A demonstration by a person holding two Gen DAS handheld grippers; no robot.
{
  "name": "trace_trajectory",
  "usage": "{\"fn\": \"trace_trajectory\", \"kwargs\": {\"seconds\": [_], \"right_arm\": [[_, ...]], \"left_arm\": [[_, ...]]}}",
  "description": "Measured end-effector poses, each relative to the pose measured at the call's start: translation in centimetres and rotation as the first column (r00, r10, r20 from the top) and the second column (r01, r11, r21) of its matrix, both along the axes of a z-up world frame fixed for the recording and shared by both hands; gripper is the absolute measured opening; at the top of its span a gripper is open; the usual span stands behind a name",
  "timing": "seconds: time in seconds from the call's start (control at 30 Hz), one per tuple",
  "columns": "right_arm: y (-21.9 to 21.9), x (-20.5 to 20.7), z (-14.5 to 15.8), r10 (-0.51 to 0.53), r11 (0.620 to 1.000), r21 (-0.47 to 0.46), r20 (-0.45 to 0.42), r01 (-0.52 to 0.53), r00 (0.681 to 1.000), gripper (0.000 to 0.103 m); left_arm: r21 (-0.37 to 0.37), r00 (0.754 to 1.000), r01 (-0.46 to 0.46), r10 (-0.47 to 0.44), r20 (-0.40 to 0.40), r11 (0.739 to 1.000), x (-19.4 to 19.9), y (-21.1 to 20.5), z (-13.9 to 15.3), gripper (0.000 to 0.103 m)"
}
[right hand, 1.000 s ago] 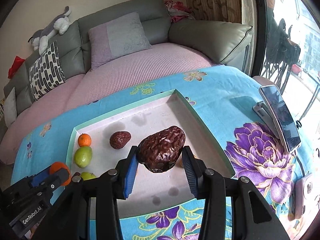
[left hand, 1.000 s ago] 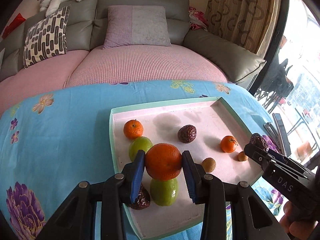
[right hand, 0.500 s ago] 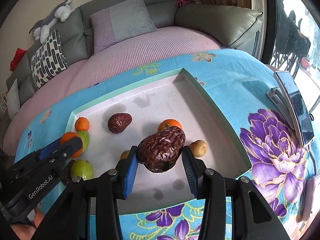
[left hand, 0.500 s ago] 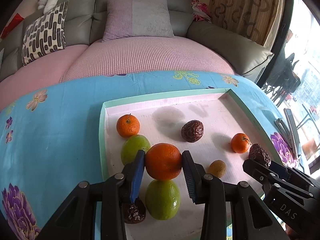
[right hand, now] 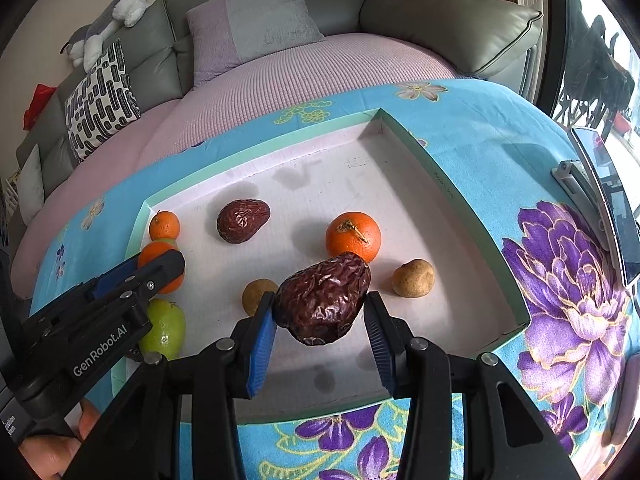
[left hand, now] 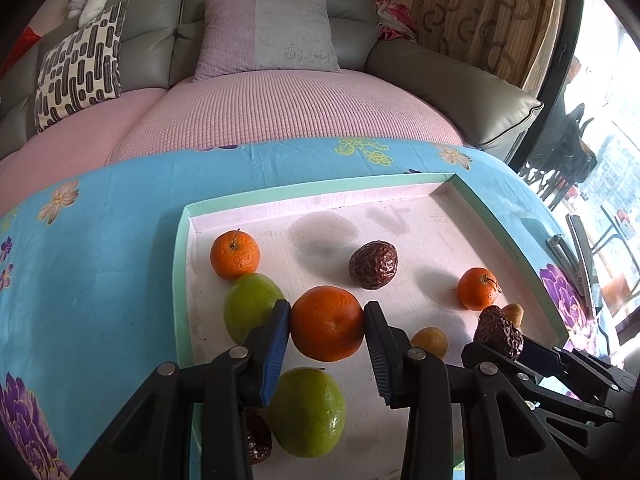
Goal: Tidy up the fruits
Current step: 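Carry the tangerine with the left tool while the right tool carries the date over the tray, then open the left tool to release the tangerine while the right tool releases the date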
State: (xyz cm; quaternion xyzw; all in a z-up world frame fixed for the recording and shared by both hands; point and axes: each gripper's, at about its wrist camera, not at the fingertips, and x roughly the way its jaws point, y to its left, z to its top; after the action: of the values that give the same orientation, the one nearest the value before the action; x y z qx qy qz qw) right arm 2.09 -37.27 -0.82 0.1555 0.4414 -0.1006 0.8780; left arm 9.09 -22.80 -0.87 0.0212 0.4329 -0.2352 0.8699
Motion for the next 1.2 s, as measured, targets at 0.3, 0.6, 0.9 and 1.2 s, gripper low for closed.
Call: {"fn": "trace_trajectory", "kwargs": {"seconds": [0.3, 0.6, 0.9, 1.2], "right_arm": [[0.1, 0.3, -1.0, 0.006, 1.000, -0.001, -0.038, -0.006, 0.999, 0.046], [-0.7, 0.3, -1.7, -0.023, 1.000, -0.014, -0.075, 0.022, 0.997, 0.046], [-0.6, 0.3, -1.7, -0.020, 0.999, -0.028, -0.084, 0.017, 0.996, 0.046], [-0.3, 0.8, -1.8, -0.016, 0.999, -0.049, -0.097, 0.011, 0.995, 0.046]], "left_arm": [[0.025, 0.999, 0.029, -0.028, -0.044, 0.999, -0.1, -1.0, -0.9, 0.040], [0.042, 0.999, -0.002, 0.005, -0.052, 0.999, 0.6, -0.2, -1.5, 0.040], [0.079, 0.998, 0.029, -0.025, -0.051, 0.996, -0.1, -0.8, -1.1, 0.044], [0.088, 0.997, 0.047, -0.042, -0.064, 0.995, -1.1, 0.1, -0.1, 0.058]]}}
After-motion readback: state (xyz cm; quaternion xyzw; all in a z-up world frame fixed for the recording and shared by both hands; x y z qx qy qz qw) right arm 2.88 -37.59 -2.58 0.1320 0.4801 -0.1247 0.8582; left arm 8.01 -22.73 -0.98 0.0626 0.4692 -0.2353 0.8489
